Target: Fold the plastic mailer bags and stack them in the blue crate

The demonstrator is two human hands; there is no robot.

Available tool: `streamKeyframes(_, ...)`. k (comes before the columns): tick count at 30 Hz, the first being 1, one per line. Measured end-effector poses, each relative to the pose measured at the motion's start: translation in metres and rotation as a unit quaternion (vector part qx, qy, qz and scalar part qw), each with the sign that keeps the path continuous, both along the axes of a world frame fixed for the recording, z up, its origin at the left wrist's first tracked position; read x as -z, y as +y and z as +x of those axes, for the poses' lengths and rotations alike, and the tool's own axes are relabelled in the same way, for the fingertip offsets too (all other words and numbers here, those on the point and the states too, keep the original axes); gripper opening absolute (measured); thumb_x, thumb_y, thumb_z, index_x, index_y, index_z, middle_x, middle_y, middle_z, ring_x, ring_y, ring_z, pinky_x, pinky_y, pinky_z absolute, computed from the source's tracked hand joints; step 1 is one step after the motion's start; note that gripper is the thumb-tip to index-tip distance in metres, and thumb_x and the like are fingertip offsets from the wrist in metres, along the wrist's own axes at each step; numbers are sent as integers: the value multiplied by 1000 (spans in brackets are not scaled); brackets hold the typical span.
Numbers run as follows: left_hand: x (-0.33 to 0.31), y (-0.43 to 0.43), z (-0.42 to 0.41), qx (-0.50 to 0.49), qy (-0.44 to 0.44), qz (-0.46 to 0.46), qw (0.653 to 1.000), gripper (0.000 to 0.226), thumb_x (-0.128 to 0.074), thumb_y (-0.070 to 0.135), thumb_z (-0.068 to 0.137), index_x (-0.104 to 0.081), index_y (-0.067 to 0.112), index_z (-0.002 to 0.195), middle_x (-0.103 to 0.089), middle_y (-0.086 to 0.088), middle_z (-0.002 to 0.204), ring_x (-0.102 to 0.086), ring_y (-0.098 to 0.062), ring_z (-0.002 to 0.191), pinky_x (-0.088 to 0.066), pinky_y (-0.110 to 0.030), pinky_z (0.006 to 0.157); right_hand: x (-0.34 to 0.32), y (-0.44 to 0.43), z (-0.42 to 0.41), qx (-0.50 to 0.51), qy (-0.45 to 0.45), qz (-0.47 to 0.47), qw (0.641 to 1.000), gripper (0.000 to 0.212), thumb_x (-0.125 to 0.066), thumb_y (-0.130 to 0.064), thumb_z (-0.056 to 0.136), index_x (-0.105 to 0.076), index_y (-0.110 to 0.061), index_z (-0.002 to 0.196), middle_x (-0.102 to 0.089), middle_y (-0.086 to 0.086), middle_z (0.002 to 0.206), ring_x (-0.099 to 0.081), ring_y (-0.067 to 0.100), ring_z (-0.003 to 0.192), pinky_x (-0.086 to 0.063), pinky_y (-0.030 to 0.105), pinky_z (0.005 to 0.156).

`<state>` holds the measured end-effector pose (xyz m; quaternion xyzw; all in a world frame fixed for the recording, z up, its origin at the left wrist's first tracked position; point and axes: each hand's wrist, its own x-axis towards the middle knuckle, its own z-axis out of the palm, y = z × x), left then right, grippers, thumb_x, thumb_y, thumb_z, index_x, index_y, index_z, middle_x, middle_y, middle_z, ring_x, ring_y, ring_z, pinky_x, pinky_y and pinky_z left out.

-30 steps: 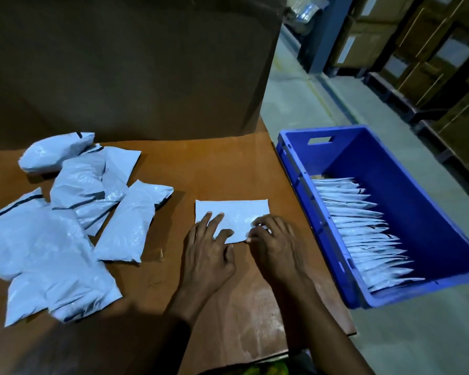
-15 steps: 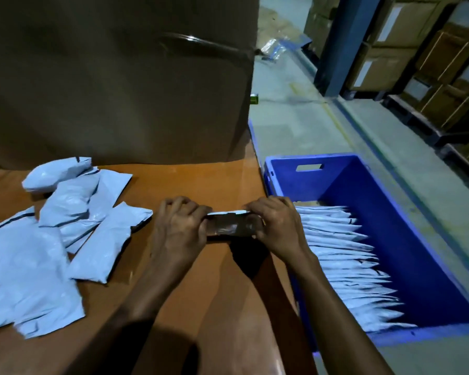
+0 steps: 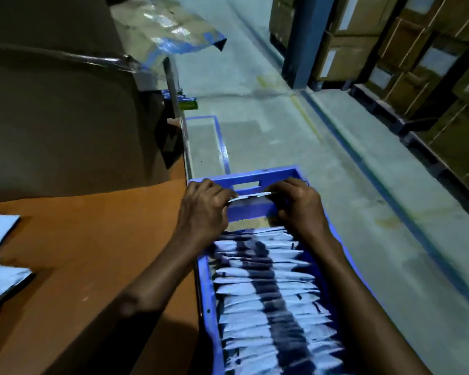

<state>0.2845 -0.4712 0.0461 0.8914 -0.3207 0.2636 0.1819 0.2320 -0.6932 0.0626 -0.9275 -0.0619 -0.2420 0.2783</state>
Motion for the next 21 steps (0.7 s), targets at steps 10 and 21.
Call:
streamKeyframes(10,85,-60,67,-107,351,227,902,23,-67,27,93,-67,18,115,-68,-12,119,-62,-38,117,-47,-42,95,127,-43,63,38,249,32,967,37,-71,11,73,-81,-5,104,-75,22,101,-69,43,98,-53,43,84)
streamKeyframes(21,149,-73,85,-14,602,277,749,71,-43,9,97,-23,23,164,-21,0,172,-23,-19,156,-17,-29,126,164,-53,60,-11,347,-29,937,34,-61,-34,103,-70,-13,127,-65,12,133,-51,33,129,-32,35,103)
